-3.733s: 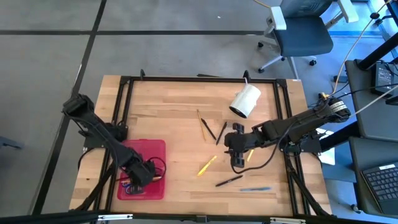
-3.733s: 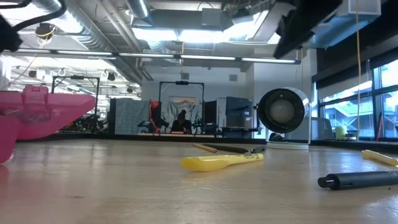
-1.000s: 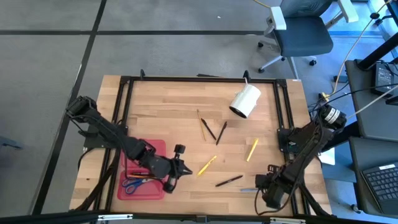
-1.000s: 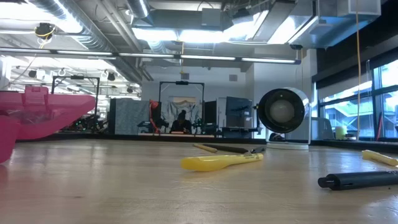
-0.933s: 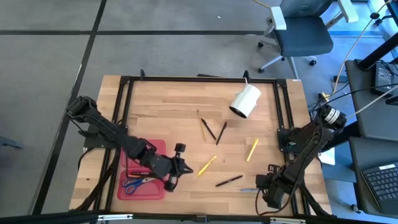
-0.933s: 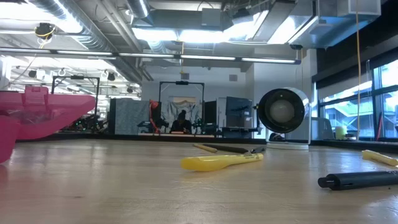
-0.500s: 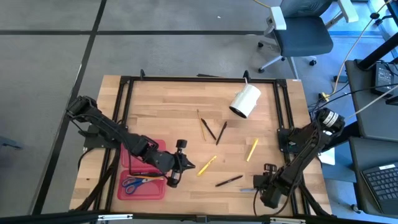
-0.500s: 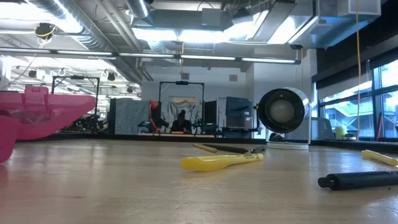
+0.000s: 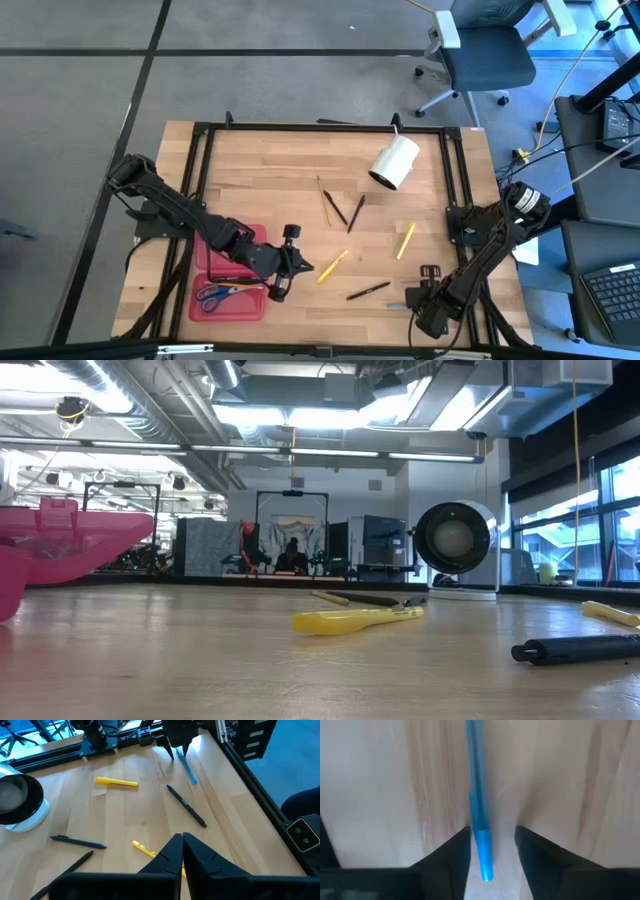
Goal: Pick & place school supplies into a supply box
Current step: Put the blue pen into the red supply box
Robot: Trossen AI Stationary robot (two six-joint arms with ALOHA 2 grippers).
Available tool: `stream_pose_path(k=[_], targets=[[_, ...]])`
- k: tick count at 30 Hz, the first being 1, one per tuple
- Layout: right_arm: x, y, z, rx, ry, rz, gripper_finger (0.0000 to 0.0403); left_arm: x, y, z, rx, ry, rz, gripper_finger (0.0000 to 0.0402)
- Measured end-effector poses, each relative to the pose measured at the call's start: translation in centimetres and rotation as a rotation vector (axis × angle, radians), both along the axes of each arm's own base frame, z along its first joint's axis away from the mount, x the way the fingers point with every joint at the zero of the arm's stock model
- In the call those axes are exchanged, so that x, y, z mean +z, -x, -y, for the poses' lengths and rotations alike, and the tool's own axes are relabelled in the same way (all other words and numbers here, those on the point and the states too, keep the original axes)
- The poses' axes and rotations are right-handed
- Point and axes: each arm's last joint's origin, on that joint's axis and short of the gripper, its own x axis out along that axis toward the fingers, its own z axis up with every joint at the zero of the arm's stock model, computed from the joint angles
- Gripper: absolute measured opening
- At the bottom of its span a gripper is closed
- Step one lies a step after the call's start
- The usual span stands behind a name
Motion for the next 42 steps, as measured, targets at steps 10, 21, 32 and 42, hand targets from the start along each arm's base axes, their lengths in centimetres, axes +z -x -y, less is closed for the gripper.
stream_pose_path(k=[10,21,32,42], targets=[[0.1,0.2,0.0,0.003,0.015,0.009,0.0048,0.0,0.0,0.1,-0.009,0.015,-0.004,0.0004],[2.5,-0.5,-1.2,0.002,0.034,-0.018,0.0031,0.3,-0.2,0.2,-0.017,0.03,0.033,0.001],[6.9,-4.4,-1.9,0.094,0.276,0.488,0.0035,0.8,-0.4,0.3,-0.063,-0.041,0.098,0.0007],[10.1,-8.2,-1.1,0.092,0.603,0.908,0.0036,1.3,-0.7,0.3,-0.02,-0.052,0.156,0.0067]])
